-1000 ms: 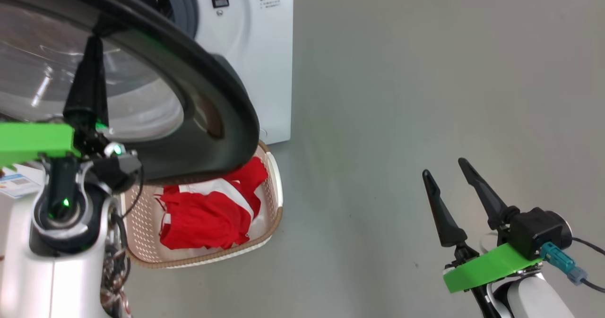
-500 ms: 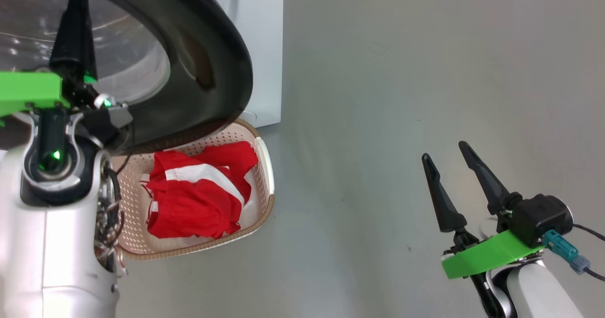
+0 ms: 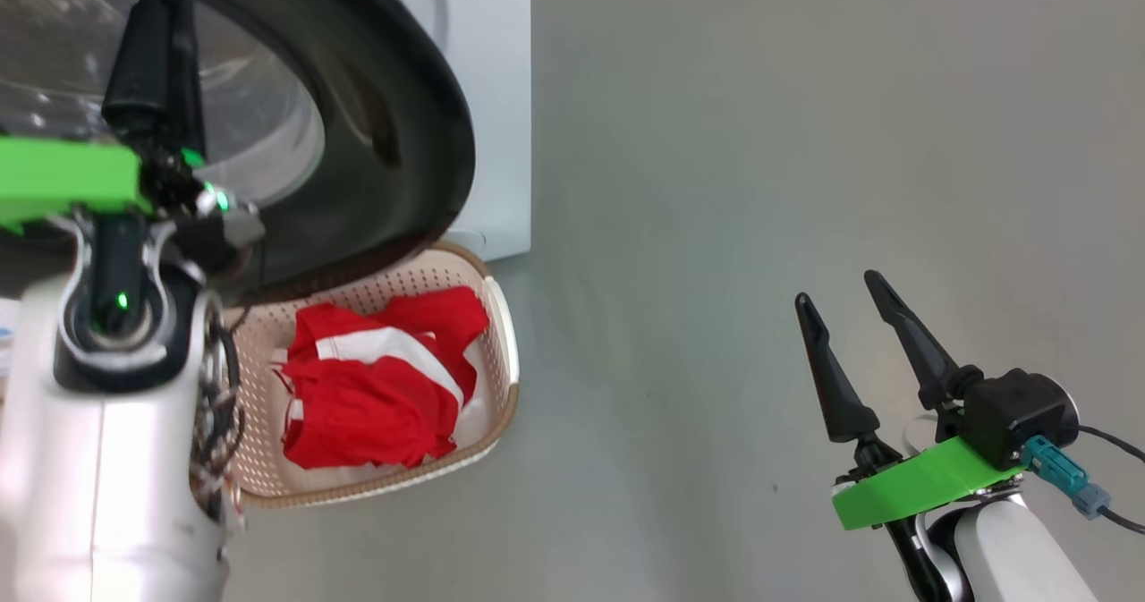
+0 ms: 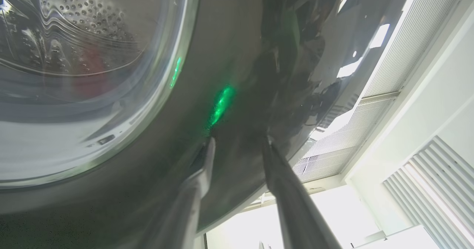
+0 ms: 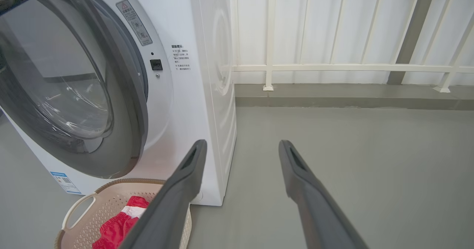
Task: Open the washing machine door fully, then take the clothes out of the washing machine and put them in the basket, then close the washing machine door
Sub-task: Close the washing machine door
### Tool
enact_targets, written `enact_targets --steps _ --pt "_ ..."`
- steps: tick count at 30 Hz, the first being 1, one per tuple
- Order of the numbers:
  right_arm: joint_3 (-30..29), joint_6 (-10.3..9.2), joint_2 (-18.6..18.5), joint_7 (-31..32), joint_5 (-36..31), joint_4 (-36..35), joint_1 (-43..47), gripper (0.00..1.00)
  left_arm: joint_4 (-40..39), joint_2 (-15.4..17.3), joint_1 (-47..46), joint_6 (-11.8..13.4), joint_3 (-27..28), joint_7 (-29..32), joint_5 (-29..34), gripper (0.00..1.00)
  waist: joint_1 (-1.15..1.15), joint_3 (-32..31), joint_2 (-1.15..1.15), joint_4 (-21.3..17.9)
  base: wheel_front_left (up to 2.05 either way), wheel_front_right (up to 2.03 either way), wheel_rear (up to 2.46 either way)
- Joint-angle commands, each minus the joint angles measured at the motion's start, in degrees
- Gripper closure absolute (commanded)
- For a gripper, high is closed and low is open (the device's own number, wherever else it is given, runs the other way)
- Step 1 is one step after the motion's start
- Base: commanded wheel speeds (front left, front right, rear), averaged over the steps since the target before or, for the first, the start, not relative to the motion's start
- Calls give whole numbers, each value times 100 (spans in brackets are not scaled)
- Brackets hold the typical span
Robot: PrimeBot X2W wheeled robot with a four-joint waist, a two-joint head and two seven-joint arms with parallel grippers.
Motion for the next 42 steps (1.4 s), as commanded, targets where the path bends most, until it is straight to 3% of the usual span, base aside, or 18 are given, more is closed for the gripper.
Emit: enact_targets --steps 1,7,10,13,15,20,28,33,42 --pt "105 28 -10 -36 -5 -104 -46 0 -240 235 185 -102 90 50 93 0 0 -163 0 10 0 0 0" --pt "93 28 -1 -36 -7 -61 109 0 -636 468 995 -347 43 -103 497 0 0 -560 0 -10 0 0 0" --pt "118 28 0 -36 -7 -37 169 0 -890 615 1493 -584 -48 -365 960 0 0 -761 0 -11 0 0 0" --pt "131 28 9 -36 -1 -32 240 0 -1126 856 2142 -750 -246 -873 1856 0 0 -999 0 27 0 0 0" --pt "144 28 3 -36 -1 -20 286 0 -1191 983 2431 -772 -402 -1115 2373 0 0 -1114 0 61 0 0 0" --pt "137 28 -8 -36 -2 -2 435 0 -1395 1168 3089 -547 -686 -1543 3616 0 0 -1380 0 174 0 0 0" --pt "92 28 -3 -36 -7 -15 630 0 -1665 1110 3851 -498 -605 -1691 4659 0 0 -1600 0 306 0 0 0" --pt "117 28 2 -36 -6 -58 683 0 -1911 770 4285 -521 -153 -1699 5292 0 0 -1677 0 347 0 0 0" --pt "156 28 -35 -36 -7 -110 711 0 -1941 503 5035 -610 276 -1700 6947 0 0 -1716 0 342 0 0 0"
